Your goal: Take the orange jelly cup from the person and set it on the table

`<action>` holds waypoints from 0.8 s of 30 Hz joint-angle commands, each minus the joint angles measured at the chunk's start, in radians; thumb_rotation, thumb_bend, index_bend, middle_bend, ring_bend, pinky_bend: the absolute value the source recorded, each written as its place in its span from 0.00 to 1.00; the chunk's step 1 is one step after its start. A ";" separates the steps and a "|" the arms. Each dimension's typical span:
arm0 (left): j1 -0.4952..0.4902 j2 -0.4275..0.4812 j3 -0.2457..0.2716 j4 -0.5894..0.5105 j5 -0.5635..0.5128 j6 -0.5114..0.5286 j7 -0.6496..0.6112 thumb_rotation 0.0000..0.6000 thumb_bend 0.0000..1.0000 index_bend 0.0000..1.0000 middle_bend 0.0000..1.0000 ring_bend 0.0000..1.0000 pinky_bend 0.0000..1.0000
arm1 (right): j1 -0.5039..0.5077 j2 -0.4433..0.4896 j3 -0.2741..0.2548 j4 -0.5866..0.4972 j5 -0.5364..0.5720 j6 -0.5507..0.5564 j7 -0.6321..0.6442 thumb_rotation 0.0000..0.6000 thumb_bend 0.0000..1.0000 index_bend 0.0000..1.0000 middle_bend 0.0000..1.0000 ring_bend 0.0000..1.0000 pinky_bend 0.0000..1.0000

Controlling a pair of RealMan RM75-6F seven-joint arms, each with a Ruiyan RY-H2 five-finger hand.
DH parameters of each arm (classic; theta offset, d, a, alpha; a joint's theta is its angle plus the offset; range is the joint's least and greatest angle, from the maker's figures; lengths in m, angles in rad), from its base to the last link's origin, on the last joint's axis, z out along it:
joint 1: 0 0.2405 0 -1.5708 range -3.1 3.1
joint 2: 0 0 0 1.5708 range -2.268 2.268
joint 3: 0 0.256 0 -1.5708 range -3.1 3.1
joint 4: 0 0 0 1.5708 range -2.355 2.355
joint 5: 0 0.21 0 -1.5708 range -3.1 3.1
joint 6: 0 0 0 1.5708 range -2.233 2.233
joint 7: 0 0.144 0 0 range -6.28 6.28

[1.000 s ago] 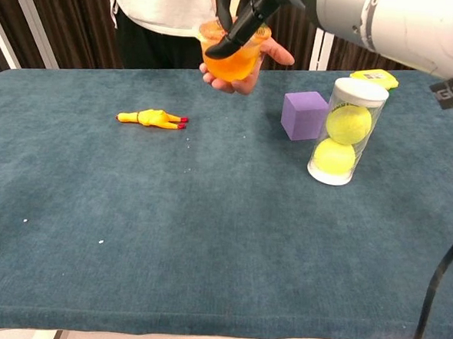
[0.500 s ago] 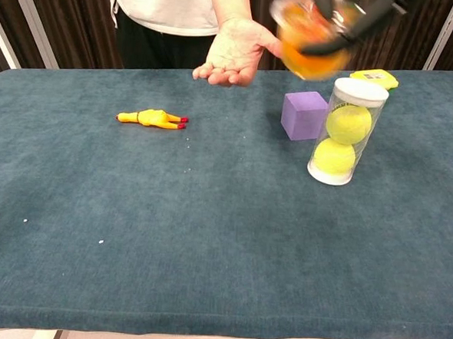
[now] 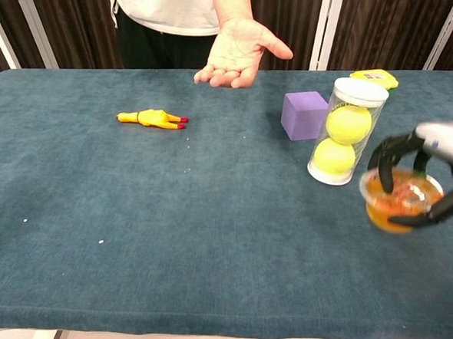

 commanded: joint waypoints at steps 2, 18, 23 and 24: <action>-0.002 0.000 0.004 0.001 0.004 -0.006 0.002 1.00 0.37 0.00 0.00 0.00 0.06 | -0.005 0.010 -0.018 0.013 0.031 -0.130 0.020 1.00 0.14 0.00 0.05 0.04 0.40; 0.007 -0.001 0.001 -0.006 -0.002 0.004 0.016 1.00 0.37 0.00 0.00 0.00 0.06 | -0.209 0.388 -0.135 -0.237 -0.228 0.160 0.015 1.00 0.14 0.00 0.00 0.00 0.20; 0.008 0.000 -0.004 -0.008 -0.013 0.004 0.014 1.00 0.37 0.00 0.00 0.00 0.06 | -0.405 0.408 -0.126 -0.179 -0.245 0.425 0.015 1.00 0.14 0.00 0.00 0.00 0.09; 0.008 0.000 -0.006 -0.008 -0.015 0.004 0.013 1.00 0.37 0.00 0.00 0.00 0.06 | -0.447 0.387 -0.110 -0.148 -0.235 0.479 0.031 1.00 0.14 0.00 0.00 0.00 0.08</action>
